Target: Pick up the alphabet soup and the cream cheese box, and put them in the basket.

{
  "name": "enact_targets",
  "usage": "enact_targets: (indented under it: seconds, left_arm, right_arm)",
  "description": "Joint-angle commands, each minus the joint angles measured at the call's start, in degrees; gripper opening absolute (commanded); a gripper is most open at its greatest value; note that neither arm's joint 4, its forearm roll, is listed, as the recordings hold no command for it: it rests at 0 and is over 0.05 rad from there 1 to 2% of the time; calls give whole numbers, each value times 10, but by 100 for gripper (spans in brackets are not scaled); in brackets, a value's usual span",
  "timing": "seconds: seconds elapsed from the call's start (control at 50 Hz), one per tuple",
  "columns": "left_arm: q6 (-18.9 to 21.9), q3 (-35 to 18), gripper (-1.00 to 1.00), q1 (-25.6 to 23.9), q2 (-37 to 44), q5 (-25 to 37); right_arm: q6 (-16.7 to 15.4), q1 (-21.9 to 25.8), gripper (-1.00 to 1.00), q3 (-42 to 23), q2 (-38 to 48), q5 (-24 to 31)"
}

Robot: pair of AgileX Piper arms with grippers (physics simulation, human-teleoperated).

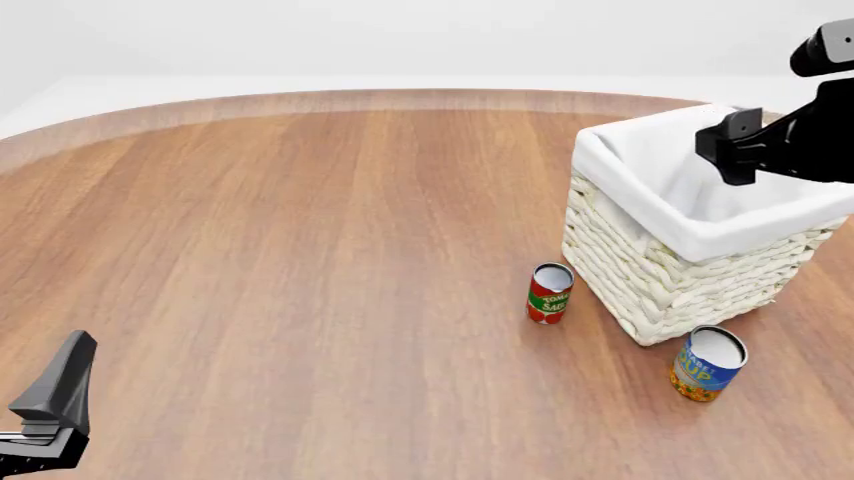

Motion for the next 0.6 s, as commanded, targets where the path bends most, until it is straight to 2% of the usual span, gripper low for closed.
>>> enact_targets:
  seconds: [0.02,0.22,0.24,0.48,0.6]
  left_arm:
    - [0,0,100,0,0,0]
    - [0,0,100,0,0,0]
    - [0,0,100,0,0,0]
    - [0,0,100,0,0,0]
    - [0,0,100,0,0,0]
  right_arm:
    - [0,1,100,1,-5,4]
    - [6,-2,100,12,-11,-5]
    - [5,-1,100,4,-19,11]
    - [7,0,100,32,-68,21]
    - [8,-5,100,33,-94,43]
